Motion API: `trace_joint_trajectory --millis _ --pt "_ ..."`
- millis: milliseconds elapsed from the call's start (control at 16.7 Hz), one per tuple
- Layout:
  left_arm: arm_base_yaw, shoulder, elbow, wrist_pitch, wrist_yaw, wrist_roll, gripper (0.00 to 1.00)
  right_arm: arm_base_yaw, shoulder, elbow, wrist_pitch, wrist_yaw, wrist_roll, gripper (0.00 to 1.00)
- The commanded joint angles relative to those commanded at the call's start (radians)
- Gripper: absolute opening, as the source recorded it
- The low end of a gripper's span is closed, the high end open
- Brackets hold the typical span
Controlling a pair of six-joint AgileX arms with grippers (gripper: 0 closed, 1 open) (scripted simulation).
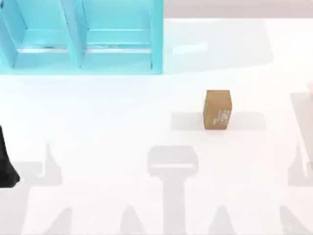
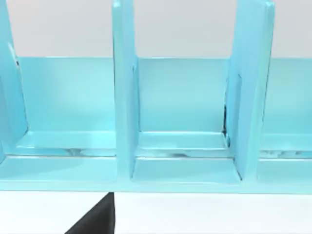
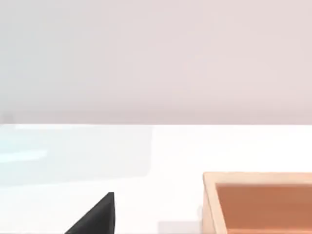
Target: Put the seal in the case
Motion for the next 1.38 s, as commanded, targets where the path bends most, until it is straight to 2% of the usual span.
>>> trace_joint_trajectory --millis 300,540,960,1380 --pt "0.0 0.0 0.0 0.0 0.0 0.0 1.0 -0.004 0.054 0.057 -0.049 -0.001 0.012 1.0" --pt "0.0 0.0 0.0 0.0 0.0 0.0 1.0 -0.011 0.266 0.281 -0.223 -0.001 0.059 1.0" --pt "0.0 0.0 0.0 0.0 0.0 0.0 1.0 0.011 0.945 0.99 -0.698 0.011 0.18 1.0" --pt "0.0 0.0 0.0 0.0 0.0 0.0 1.0 0.13 1.698 1.698 -1.175 0.023 0.309 1.0"
